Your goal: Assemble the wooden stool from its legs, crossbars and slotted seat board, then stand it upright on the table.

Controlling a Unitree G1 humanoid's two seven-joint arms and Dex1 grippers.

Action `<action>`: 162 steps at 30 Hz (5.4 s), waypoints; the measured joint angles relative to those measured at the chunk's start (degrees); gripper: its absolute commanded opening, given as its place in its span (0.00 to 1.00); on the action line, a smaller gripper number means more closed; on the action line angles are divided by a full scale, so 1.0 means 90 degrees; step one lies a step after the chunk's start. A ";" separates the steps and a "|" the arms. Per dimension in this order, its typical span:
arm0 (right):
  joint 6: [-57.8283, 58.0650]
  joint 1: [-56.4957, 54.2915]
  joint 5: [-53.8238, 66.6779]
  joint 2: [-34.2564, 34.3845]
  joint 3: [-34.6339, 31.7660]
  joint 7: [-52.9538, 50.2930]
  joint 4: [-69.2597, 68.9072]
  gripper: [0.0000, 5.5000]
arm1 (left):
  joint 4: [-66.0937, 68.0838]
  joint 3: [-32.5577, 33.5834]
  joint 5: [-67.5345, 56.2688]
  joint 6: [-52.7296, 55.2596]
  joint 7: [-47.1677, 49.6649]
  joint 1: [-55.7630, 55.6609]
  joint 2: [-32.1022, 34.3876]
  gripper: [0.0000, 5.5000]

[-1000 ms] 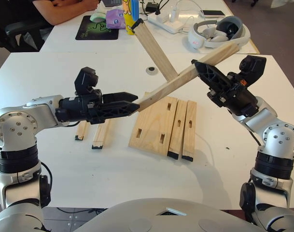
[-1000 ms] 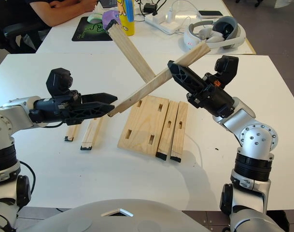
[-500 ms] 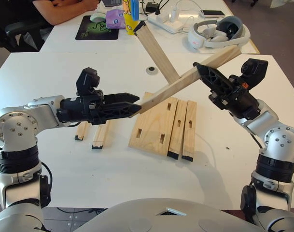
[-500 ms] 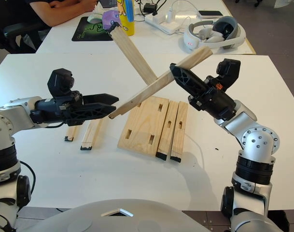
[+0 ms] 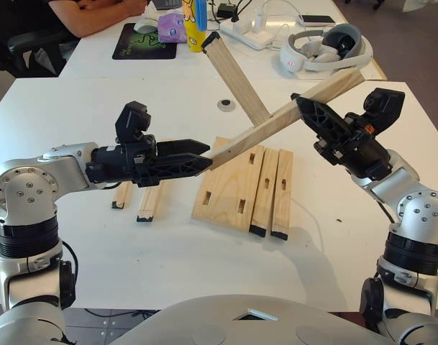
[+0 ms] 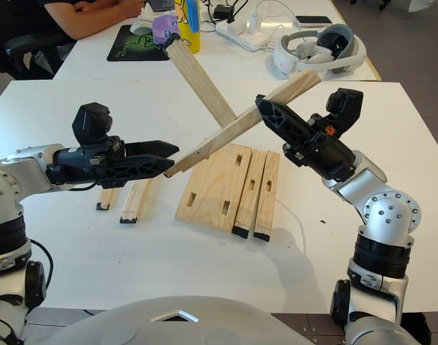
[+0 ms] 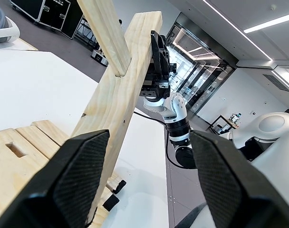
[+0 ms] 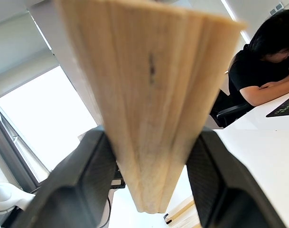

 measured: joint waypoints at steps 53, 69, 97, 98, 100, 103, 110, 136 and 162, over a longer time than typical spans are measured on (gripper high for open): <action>-0.0001 0.0235 0.0113 -0.0124 -0.0118 -0.0030 -0.0067 0.37 | -0.0030 -0.0286 -0.0097 -0.0136 0.0151 -0.0009 -0.0001 0.57; -0.0002 0.0241 0.0231 -0.0176 -0.0118 -0.0042 -0.0125 0.37 | -0.0076 -0.0283 -0.0164 -0.0139 0.0197 -0.0009 0.0000 0.57; -0.0027 0.0113 0.0130 -0.0176 -0.0075 0.0013 0.0181 0.37 | 0.0226 -0.0382 0.0015 -0.0219 0.0092 -0.0095 -0.0002 0.57; -0.0034 0.0107 0.0085 -0.0176 -0.0069 0.0029 0.0200 0.37 | 0.0259 -0.0392 0.0046 -0.0221 0.0087 -0.0106 -0.0003 0.57; -0.0045 0.0104 0.0031 -0.0175 -0.0061 0.0050 0.0215 0.37 | 0.0286 -0.0420 0.0088 -0.0228 0.0051 -0.0145 -0.0005 0.57; -0.0050 0.0101 -0.0019 -0.0175 -0.0056 0.0064 0.0236 0.37 | 0.0331 -0.0430 0.0110 -0.0245 0.0009 -0.0214 -0.0005 0.57; -0.0055 0.0092 -0.0042 -0.0173 -0.0045 0.0099 0.0247 0.37 | 0.0377 -0.0442 0.0221 -0.0273 -0.0096 -0.0231 -0.0005 0.57; -0.0079 -0.0413 -0.0343 -0.0112 0.0174 0.0356 0.0830 0.37 | 0.0800 -0.0572 0.0603 -0.0355 -0.0331 -0.0511 -0.0055 0.57; -0.0042 -0.0223 -0.0421 -0.0180 -0.0097 0.0544 0.0758 0.37 | 0.0591 -0.0622 0.0716 -0.0324 -0.0241 -0.0550 -0.0342 0.57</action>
